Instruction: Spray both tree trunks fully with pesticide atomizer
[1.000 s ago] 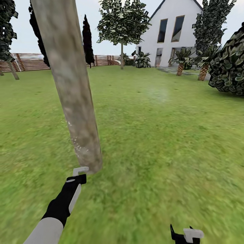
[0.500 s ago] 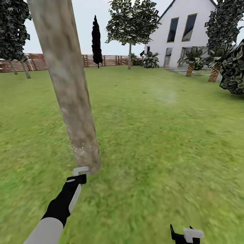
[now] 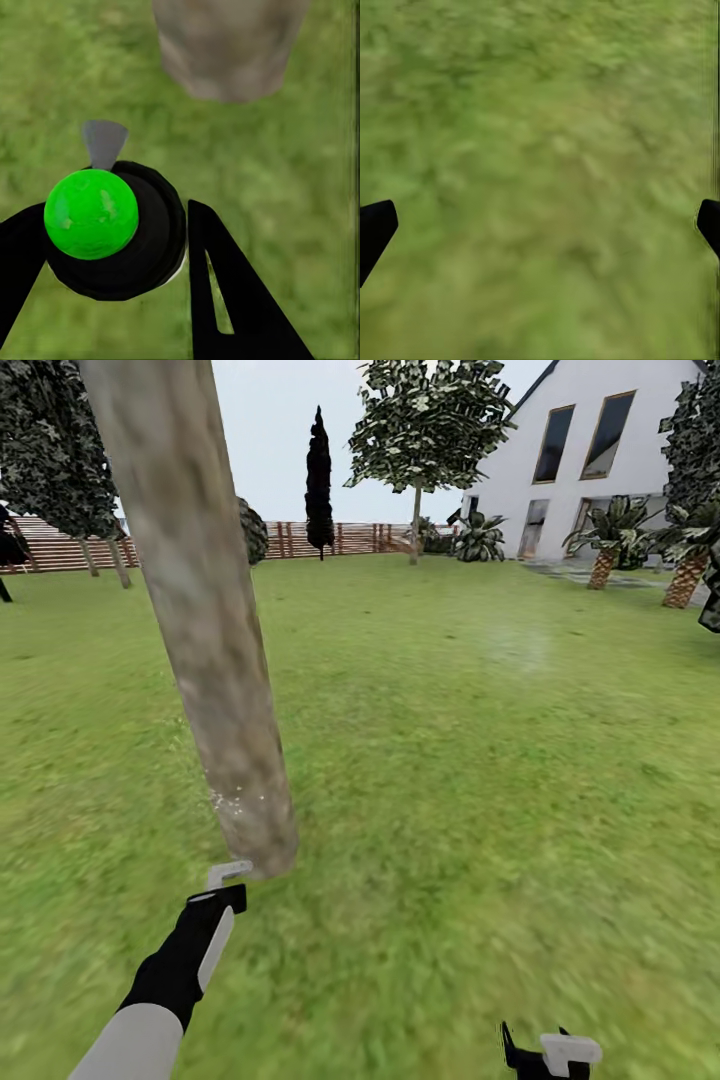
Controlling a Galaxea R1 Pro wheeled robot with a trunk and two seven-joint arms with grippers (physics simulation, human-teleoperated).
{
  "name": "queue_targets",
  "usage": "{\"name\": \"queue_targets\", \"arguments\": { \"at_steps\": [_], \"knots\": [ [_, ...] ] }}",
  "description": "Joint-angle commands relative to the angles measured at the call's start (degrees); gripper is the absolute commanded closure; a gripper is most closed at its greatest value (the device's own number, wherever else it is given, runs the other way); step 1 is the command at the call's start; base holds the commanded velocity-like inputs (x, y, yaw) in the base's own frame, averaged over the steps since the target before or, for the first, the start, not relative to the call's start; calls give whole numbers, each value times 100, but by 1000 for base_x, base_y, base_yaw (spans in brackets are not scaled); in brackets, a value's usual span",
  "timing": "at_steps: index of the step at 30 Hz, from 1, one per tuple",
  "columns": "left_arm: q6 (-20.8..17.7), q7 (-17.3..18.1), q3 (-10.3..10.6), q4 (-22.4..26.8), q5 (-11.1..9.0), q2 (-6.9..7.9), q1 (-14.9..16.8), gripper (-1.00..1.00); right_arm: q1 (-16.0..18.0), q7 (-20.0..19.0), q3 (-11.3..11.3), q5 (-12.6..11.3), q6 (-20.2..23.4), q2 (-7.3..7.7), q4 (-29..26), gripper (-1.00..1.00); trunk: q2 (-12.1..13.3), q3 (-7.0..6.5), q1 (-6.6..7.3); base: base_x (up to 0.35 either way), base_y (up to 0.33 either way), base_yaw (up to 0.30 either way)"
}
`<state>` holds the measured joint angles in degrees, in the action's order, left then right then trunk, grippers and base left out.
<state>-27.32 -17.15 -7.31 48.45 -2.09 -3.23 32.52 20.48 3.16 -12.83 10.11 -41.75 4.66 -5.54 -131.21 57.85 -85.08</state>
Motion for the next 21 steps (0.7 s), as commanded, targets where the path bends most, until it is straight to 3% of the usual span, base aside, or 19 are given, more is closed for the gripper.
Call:
{"name": "queue_targets", "arguments": {
  "at_steps": [1,6,16,21],
  "knots": [
    [-1,1,-5,-16,6,4,0,100,0,0,0,0,0,0,0,-100,0,0,0,145,-267,1],
    [-1,1,18,-28,4,-19,0,100,0,6,0,-8,0,0,-1,-100,0,0,0,130,-267,87],
    [-1,1,23,-55,-6,-26,0,100,0,17,0,-9,0,16,93,-100,0,0,0,38,-274,275],
    [-19,1,42,1,11,-124,9,100,0,18,0,-9,-8,9,105,-100,0,0,0,-109,-257,274]
  ]
}}
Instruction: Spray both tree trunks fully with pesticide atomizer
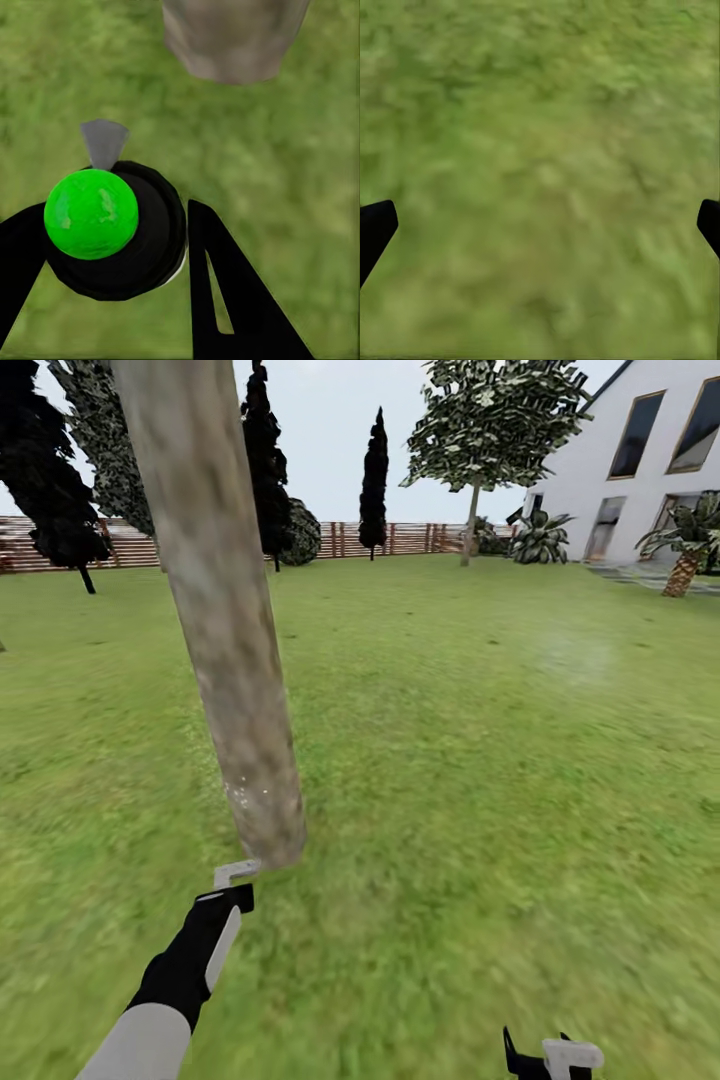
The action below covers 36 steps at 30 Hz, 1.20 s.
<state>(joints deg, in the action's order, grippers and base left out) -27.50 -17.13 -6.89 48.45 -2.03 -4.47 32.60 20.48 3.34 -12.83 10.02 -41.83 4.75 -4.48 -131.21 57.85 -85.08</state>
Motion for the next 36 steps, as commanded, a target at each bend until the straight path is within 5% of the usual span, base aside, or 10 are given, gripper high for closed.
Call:
{"name": "queue_targets", "arguments": {
  "at_steps": [1,9,14,17,20,23,27,29,34,36],
  "knots": [
    [-18,2,11,15,28,-2,27,100,0,5,0,0,0,0,0,-100,0,0,0,-261,-156,231],
    [-607,83,120,566,56,61,89,100,0,8,-1,-3,-1,0,-1,-100,0,0,0,-243,-14,49],
    [-1224,440,676,1184,55,169,137,100,0,9,0,-8,3,8,-8,-100,0,0,0,-8,0,0],
    [-2075,533,716,1452,19,182,579,100,0,9,0,-6,6,8,-9,-100,0,0,0,0,0,0],
    [-2212,569,682,1461,6,211,806,100,0,9,0,-6,5,8,-9,-100,0,0,0,0,0,0],
    [-2263,592,672,1408,-87,493,1069,100,0,9,0,-4,2,8,-9,-100,0,0,0,0,0,0],
    [-2508,656,714,1456,-187,137,1259,100,0,9,0,-3,3,8,-9,-100,0,0,0,0,0,0],
    [-2735,666,696,1457,-195,123,1389,100,0,9,0,-4,2,8,-9,-100,0,0,0,0,0,0],
    [-2853,744,653,1387,-193,693,1643,100,0,4,0,0,8,8,-9,-100,0,0,0,0,0,0],
    [-2857,746,631,1382,-199,747,1689,100,0,5,0,-2,7,8,-9,-100,0,0,0,0,0,0]
  ]
}}
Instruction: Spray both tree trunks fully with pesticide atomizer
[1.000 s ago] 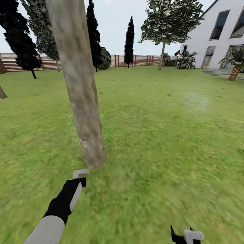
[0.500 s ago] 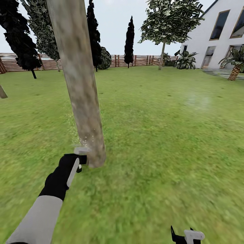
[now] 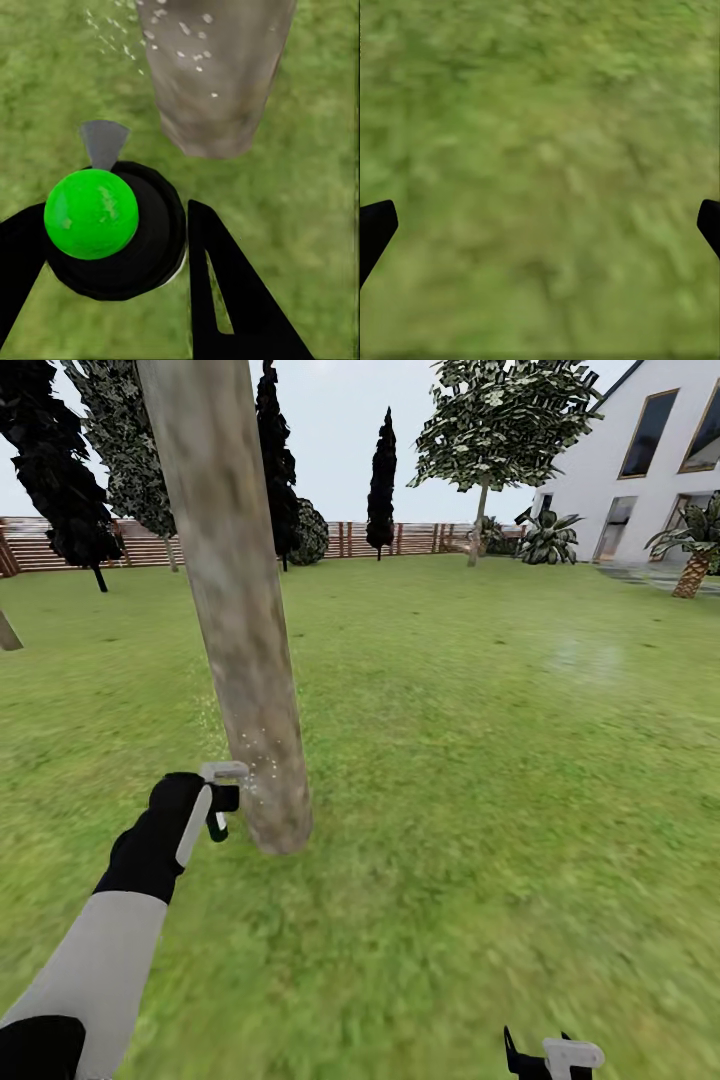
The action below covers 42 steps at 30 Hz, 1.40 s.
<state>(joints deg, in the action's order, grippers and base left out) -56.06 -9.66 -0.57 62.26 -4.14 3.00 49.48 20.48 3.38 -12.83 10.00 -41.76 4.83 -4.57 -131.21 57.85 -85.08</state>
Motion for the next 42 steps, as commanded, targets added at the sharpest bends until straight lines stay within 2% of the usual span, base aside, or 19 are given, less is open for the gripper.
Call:
{"name": "queue_targets", "arguments": {
  "at_steps": [1,6,9,11,13,15,17,22,24,26,28,31,33,34,35,37,38,39,42],
  "knots": [
    [-1,-1,4,3,10,-34,-4,100,0,-1,0,1,1,0,2,-100,0,0,0,0,0,0],
    [-93,197,34,60,-97,-268,12,100,0,-2,0,1,-3,0,0,-100,0,0,0,0,0,0],
    [-137,223,-7,59,-88,-174,82,100,0,-2,0,2,-2,0,0,-100,0,0,0,0,0,0],
    [-143,227,-20,59,-95,109,211,100,0,-1,0,2,-1,0,0,-100,0,0,0,0,0,0],
    [-149,228,-3,73,-106,169,210,100,0,-2,0,2,0,0,0,-100,0,0,0,0,0,0],
    [-144,228,28,82,-110,76,197,100,0,-3,0,2,0,0,2,-100,0,0,0,0,0,0],
    [-143,221,44,89,-99,-142,230,100,0,-4,0,2,-1,0,0,-100,0,0,0,-58,0,0],
    [-145,219,68,89,-104,-294,423,100,0,-4,0,2,0,0,0,-100,0,0,0,-124,0,0],
    [-160,219,38,85,-90,-232,553,100,0,-3,0,2,1,0,1,-100,0,0,0,-7,0,0],
    [-183,219,-96,84,-104,-33,579,100,0,-4,0,2,1,0,5,-100,0,0,0,-1,0,0],
    [-193,219,-90,95,-108,-98,578,100,0,-4,0,2,1,0,5,-100,0,0,0,0,0,0],
    [-203,219,-73,101,-81,-528,597,100,0,-4,0,2,1,0,7,-100,0,0,0,0,0,0],
    [-204,219,-74,102,-83,-578,619,100,0,-4,0,2,1,0,4,-100,0,0,0,0,0,0],
    [-205,219,-84,101,-89,-556,622,100,0,-4,0,2,1,0,6,-100,0,0,0,0,0,0],
    [-210,219,-109,100,-85,-434,623,100,0,-4,0,2,1,0,6,-100,0,0,0,0,0,0],
    [-255,219,-133,97,-148,-39,668,100,0,-4,0,2,1,0,6,-100,0,0,0,0,0,0],
    [-260,219,-129,99,-196,-16,676,100,0,-4,0,2,1,0,6,-100,0,0,0,0,0,0],
    [-263,219,-105,101,-251,-48,685,100,0,-4,0,2,1,0,8,-100,0,0,0,0,0,0],
    [-265,219,-58,107,-284,-414,710,100,0,-4,0,2,1,0,6,-100,0,0,0,0,0,0]
  ]
}}
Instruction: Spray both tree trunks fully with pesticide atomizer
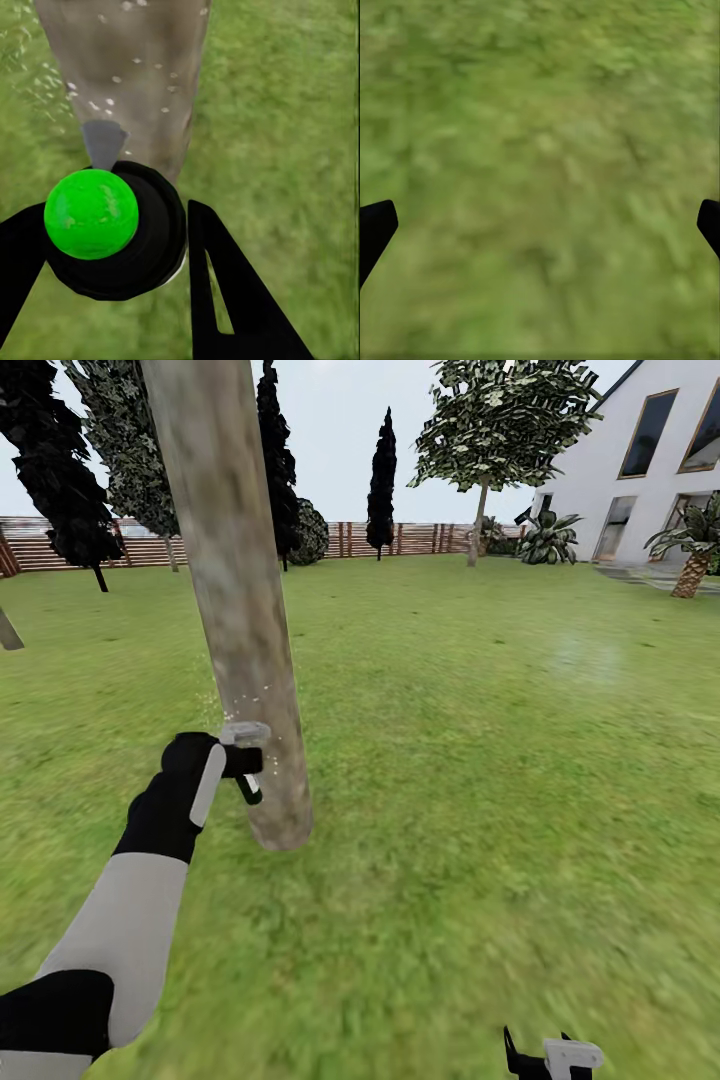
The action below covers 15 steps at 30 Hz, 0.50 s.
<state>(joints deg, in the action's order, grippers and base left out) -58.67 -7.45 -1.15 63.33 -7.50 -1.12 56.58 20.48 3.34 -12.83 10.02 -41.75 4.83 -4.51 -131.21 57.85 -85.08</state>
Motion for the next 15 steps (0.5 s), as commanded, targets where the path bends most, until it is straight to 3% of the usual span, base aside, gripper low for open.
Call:
{"name": "queue_targets", "arguments": {
  "at_steps": [1,8,10,12,13,15],
  "knots": [
    [-4,-2,9,-1,50,-28,6,100,0,0,0,0,0,0,1,-100,0,0,0,0,0,0],
    [-4,-2,-24,-14,44,144,53,100,0,0,0,0,0,0,2,-100,0,0,0,0,0,0],
    [-4,-2,2,-8,39,52,35,100,0,0,0,0,0,0,3,-100,0,0,0,0,0,0],
    [-4,-2,19,-6,51,-275,33,100,0,0,0,0,0,0,2,-100,0,0,0,0,0,0],
    [-4,-2,19,-5,54,-325,36,100,0,0,0,0,0,0,1,-100,0,0,0,0,0,0],
    [-4,-2,15,-5,54,-281,22,100,0,0,0,0,0,0,2,-100,0,0,0,0,0,0]
  ]
}}
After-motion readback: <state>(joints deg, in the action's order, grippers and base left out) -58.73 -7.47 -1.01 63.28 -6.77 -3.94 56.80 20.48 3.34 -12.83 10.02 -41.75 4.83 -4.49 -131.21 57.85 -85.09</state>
